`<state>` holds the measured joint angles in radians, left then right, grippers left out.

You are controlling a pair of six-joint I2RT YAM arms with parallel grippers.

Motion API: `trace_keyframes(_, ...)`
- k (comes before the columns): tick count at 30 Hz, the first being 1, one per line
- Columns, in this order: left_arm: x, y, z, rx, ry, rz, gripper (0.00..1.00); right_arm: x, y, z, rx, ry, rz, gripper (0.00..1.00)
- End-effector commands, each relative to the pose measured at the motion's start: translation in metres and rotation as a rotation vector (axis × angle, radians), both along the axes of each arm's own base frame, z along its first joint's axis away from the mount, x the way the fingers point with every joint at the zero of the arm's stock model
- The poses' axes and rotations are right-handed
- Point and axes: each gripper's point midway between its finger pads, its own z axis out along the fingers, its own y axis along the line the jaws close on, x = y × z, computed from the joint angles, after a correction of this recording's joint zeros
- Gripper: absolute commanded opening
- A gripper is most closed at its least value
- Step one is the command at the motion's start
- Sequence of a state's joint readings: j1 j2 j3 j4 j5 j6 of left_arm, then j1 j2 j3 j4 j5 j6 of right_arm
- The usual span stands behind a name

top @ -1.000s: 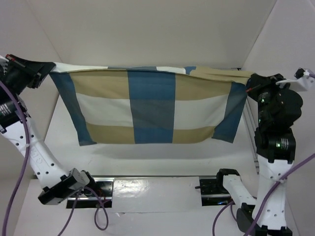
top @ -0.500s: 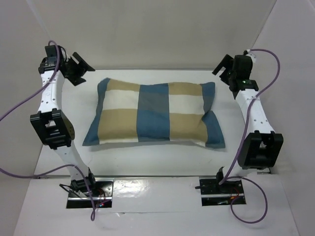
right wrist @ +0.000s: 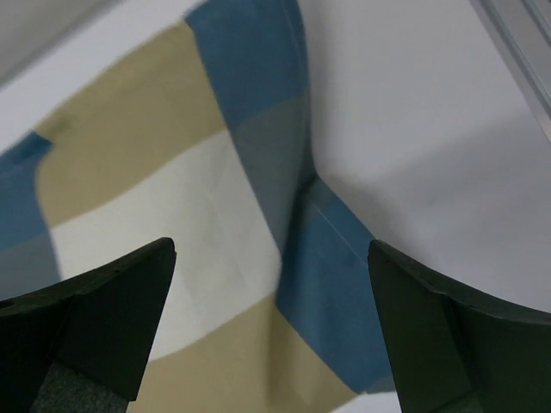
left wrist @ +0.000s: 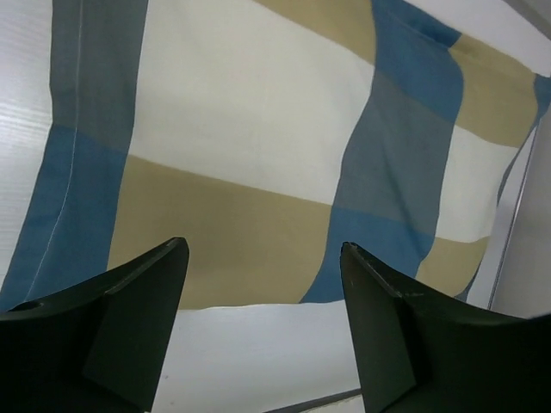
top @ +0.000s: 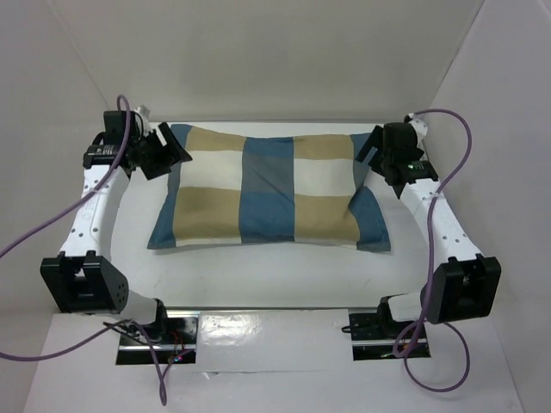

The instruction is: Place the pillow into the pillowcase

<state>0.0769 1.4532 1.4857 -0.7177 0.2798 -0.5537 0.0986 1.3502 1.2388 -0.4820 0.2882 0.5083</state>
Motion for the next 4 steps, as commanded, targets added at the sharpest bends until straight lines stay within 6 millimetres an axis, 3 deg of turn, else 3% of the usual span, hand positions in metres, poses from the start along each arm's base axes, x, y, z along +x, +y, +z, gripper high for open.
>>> trace_keyframes(1,-0.0065,0.0074,-0.0066,0.06,-0.019,-0.011,0.84,-0.021,-0.019,-0.0141,-0.055,0.066,-0.091,1.0)
trace_keyframes(4,-0.0117,0.0081,-0.0042,0.086,-0.032,-0.009,0.84,-0.0261,-0.0195,-0.0086,-0.05,0.03,-0.092,0.99)
